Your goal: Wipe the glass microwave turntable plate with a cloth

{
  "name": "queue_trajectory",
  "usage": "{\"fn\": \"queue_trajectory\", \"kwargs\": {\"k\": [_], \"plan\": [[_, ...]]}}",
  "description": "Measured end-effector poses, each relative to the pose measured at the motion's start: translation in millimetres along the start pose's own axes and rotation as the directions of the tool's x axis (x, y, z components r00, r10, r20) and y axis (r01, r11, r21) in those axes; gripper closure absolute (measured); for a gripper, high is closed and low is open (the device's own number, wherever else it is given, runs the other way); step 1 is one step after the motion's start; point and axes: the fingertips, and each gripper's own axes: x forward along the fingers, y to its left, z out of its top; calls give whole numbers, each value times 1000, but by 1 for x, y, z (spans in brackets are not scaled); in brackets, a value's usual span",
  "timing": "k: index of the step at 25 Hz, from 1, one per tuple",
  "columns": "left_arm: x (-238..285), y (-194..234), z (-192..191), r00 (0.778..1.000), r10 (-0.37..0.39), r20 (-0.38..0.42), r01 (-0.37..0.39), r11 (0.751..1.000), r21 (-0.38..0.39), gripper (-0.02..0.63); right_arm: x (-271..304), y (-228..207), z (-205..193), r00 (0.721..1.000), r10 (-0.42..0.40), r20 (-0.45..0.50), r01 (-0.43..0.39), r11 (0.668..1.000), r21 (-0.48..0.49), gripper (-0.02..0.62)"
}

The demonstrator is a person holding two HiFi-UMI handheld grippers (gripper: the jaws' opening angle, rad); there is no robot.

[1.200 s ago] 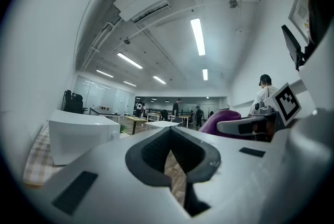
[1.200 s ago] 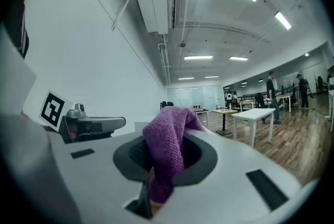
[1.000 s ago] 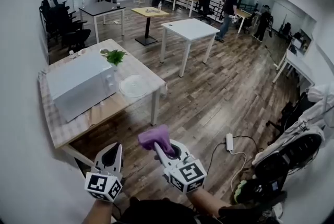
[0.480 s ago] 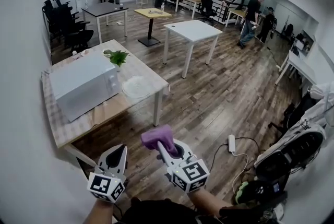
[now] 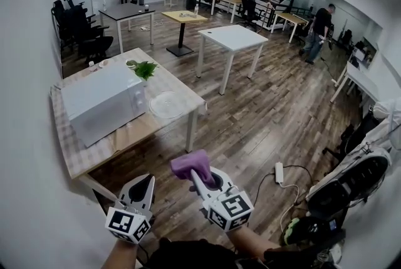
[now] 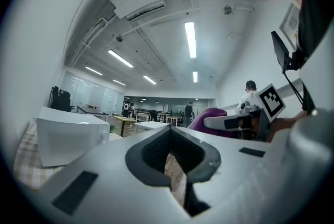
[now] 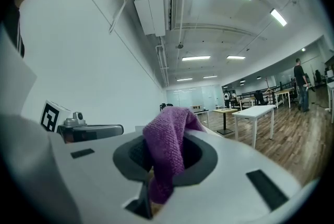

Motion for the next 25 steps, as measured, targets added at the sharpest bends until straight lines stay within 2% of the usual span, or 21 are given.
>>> {"fn": "queue_trajectory", "kwargs": {"k": [7,17,20,23,25], "plan": [[-8,19,-4,999,-43,-15,43,999,-14,600,15,16,-4,999,-22,-25,22,1000,-5,529],[-25,57,-21,995,-95,-41,95,995,6,600,41,46,-10,999,-47,1,47,998,-33,529],[-25,63,-24,992,-119,-49,119,993,-10,600,47,47,-16,998,-68,-11,68,998,-14,529],[-18,70,-28,990,-107,-87,106,994,-9,600,52,42,-16,997,-78,-13,78,997,-8,529],[-12,77,-27,991,-107,-78,106,994,-12,600,58,37,-16,997,-82,-8,82,997,-6,529]]}}
